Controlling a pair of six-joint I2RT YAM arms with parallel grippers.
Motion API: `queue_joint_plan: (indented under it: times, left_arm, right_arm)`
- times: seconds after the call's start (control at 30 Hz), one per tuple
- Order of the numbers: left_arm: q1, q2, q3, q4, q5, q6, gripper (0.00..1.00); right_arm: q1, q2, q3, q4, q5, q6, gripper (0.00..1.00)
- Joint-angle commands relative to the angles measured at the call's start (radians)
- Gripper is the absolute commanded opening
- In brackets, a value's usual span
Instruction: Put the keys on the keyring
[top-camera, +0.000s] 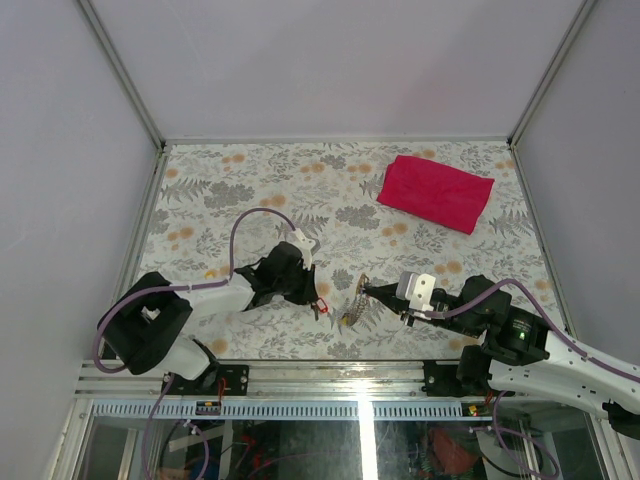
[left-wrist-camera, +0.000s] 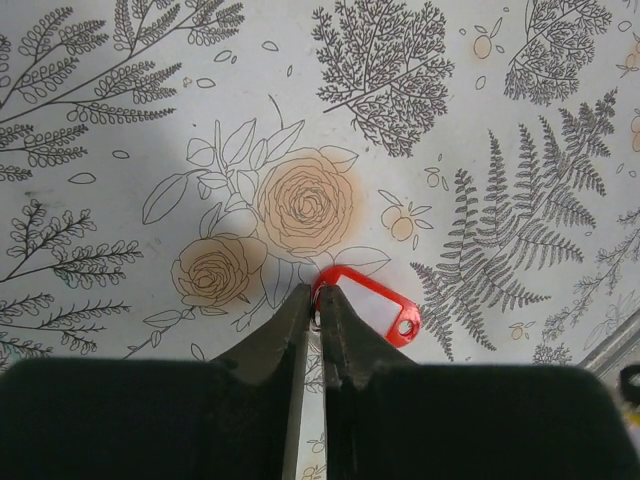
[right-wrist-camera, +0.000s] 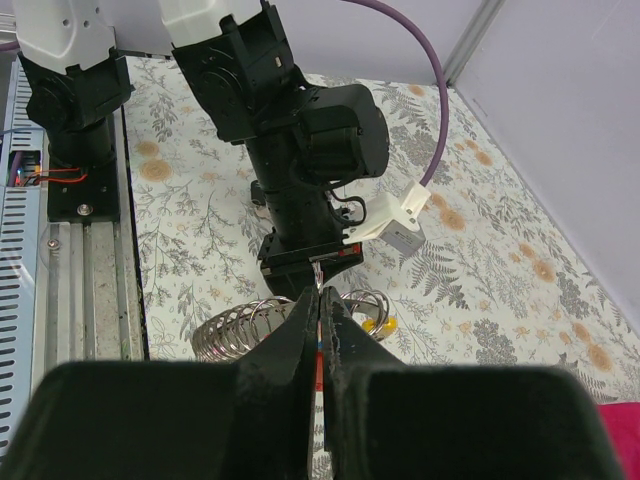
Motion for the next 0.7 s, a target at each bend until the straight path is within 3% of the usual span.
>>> queue_joint_plan:
  times: [0.0,0.13,0.67]
  left_arm:
    - [-0.001,-0.015,0.022,-0.027,-0.016,0.022,0.07]
    - [-0.002,-0.049,0.042,-0.057,-0.02,0.031,0.0]
    - [-0.002,-0.32,0.141,-0.187,0.053,0.149,0.0]
  right_arm:
    - [0.006,-0.003,0.037,0.042,0.014,0.011,0.0]
    - [0.006,0.001,0.037,0.046,0.011,0.01,0.0]
    - [0.006,-0.016,0.031,0.072,0.016,-0.019,0.0]
